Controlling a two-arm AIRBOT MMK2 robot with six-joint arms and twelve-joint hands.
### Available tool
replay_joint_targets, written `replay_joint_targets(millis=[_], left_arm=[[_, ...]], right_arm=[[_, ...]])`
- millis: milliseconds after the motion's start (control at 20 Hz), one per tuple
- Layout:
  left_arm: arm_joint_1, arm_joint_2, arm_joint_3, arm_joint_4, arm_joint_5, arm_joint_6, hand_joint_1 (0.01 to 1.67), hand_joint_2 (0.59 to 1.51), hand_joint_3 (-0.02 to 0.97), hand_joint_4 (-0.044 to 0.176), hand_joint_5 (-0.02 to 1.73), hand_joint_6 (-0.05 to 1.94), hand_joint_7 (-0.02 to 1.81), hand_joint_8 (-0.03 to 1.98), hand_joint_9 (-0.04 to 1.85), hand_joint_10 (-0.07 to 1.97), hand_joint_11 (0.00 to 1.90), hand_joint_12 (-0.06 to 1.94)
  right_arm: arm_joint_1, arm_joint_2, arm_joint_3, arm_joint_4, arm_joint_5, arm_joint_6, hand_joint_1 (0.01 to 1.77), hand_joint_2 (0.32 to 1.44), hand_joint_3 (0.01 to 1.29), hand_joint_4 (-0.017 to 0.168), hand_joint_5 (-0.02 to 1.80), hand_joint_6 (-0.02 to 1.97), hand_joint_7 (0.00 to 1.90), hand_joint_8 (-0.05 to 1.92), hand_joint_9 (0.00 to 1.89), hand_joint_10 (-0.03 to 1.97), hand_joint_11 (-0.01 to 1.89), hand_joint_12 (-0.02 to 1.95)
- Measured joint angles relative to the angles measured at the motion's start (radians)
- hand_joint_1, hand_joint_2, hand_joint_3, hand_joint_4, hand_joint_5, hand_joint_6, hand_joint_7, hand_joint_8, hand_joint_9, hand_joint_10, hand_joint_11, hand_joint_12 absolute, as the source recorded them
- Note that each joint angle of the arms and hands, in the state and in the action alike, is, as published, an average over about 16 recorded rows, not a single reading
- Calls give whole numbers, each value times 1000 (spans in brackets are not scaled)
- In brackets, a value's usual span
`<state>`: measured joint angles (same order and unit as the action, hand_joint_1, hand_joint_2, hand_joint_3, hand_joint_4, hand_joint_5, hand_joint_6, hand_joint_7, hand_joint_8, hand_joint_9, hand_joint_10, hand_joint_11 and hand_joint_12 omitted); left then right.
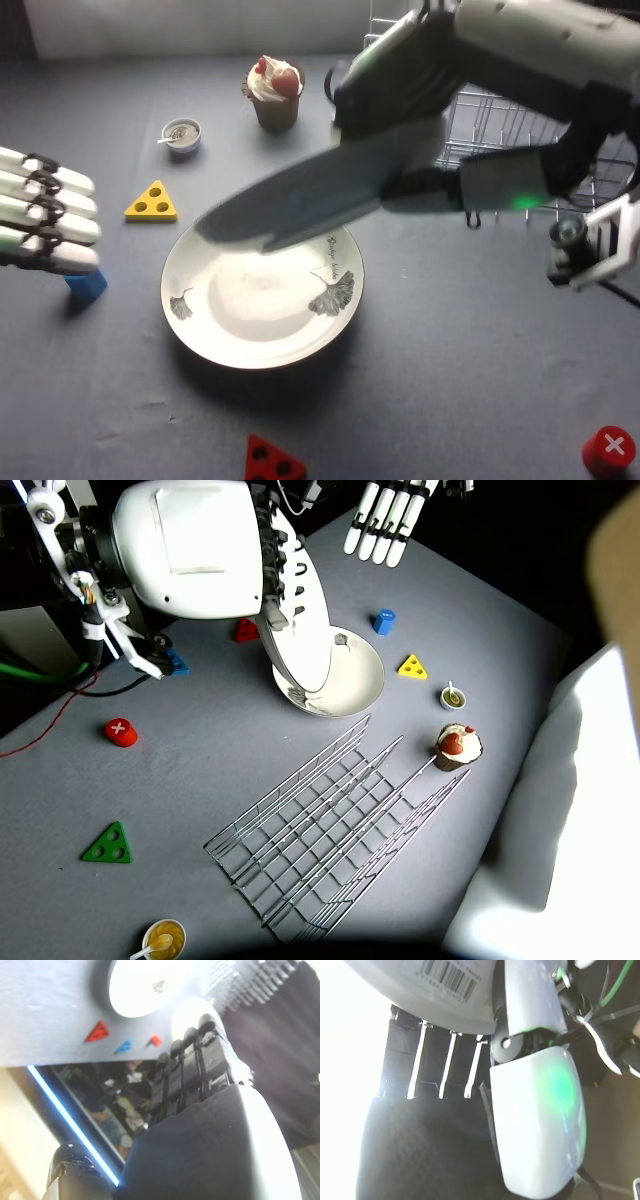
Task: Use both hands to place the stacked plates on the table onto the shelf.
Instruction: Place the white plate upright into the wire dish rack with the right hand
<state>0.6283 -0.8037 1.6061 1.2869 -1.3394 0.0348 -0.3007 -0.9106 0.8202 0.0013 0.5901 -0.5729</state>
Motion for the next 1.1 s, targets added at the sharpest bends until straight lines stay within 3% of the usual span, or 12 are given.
replay_joint_targets(millis=[200,600,1100], left_arm=[[18,-11,31,1,-8,0,36,894,0,2,120,-3,135,2,126,12,129,18],[26,-19,61,-9,-3,3,40,891,0,2,125,-3,147,2,139,12,127,18],[9,-15,22,-5,-13,-1,69,879,-1,2,141,-3,166,2,165,11,159,19]], right_arm=[[4,4,26,-29,33,70,1460,958,10,-8,967,841,1093,593,1121,767,1062,886],[14,15,75,17,65,117,1471,973,10,-8,936,894,1126,500,1082,777,942,1385],[25,32,129,191,41,154,1474,974,11,-8,947,885,1186,375,1116,711,961,1336]])
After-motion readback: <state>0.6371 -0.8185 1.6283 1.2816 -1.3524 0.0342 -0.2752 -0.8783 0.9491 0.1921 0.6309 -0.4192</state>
